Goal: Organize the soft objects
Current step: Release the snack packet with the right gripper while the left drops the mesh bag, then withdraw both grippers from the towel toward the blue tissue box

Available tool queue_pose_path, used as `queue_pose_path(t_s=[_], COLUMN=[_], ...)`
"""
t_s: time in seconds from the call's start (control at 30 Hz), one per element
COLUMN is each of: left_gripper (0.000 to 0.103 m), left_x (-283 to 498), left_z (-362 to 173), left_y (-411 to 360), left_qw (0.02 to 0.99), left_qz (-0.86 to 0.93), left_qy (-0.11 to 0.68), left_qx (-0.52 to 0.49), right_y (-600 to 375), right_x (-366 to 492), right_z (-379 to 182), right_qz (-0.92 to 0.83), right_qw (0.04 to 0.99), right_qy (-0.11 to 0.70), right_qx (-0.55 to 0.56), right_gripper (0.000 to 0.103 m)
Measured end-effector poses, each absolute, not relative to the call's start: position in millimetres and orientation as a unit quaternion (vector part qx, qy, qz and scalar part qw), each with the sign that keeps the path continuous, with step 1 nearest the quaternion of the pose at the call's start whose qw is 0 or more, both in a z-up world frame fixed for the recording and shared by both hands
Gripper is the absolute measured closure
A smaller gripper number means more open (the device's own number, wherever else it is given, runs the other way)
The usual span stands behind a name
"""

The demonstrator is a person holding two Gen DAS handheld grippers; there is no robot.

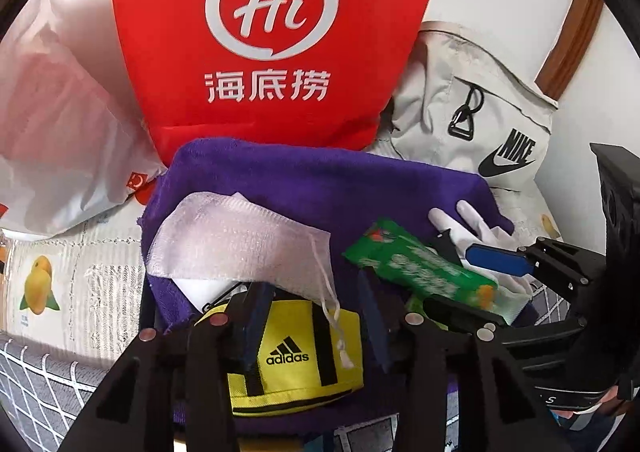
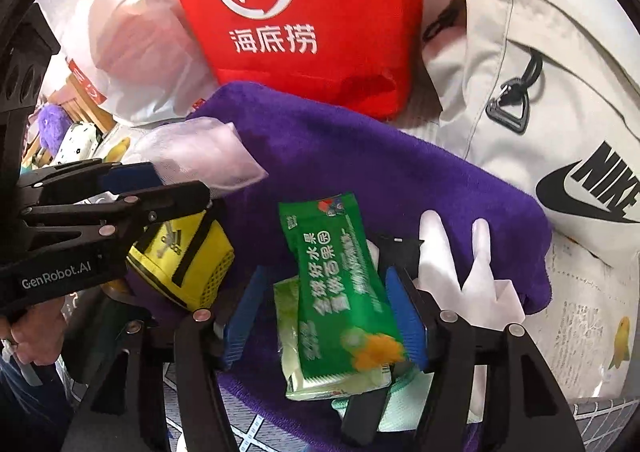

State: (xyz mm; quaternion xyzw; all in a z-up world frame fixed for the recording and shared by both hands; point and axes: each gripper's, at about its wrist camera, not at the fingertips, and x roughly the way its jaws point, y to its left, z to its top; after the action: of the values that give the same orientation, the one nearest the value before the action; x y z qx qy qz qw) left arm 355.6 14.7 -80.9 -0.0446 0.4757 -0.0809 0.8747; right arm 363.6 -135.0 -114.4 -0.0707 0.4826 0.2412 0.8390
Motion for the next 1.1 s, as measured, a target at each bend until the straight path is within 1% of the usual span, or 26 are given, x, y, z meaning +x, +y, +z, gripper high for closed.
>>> queue_pose_path(t_s=[0.07,0.27,0.3,0.33,0.37,0.63,0.77,1.1], left_gripper=[0.054,0.053,0.051,0.044,0.041,0.041,0.04,0.039], left_x=[353,341,338,335,333,310,289,213], left_z=[-74,-50,-46,-41,-38,-14,-4,-31], left_y=[14,20,21,21,21,13,6,-12], left_qw=[0.878,0.89,0.893,0.895,0.897,0.903,0.908,0.897], left_qz=[-0.078,-0.069,-0.067,-0.065,-0.066,-0.083,-0.085,-0.099], left_qy=[0.47,0.449,0.445,0.44,0.436,0.42,0.41,0.429], left_qx=[-0.041,-0.03,-0.026,-0.024,-0.024,-0.023,-0.012,0.03], right_y=[-136,-141,-142,-145,-148,-170,-183,-198], right_x=[362,348,345,341,337,278,241,153], right_z=[-109,-85,-81,-76,-71,-51,-52,-57], right_qz=[0.242,0.234,0.233,0.231,0.229,0.202,0.197,0.182], right_qw=[0.842,0.857,0.859,0.862,0.865,0.875,0.879,0.89], right_qy=[0.478,0.454,0.45,0.446,0.442,0.432,0.432,0.417], right_qx=[-0.069,-0.071,-0.07,-0.067,-0.062,-0.078,-0.05,-0.02], right_gripper=[0.04,0.04,0.04,0.04,0.04,0.04,0.04,0.04])
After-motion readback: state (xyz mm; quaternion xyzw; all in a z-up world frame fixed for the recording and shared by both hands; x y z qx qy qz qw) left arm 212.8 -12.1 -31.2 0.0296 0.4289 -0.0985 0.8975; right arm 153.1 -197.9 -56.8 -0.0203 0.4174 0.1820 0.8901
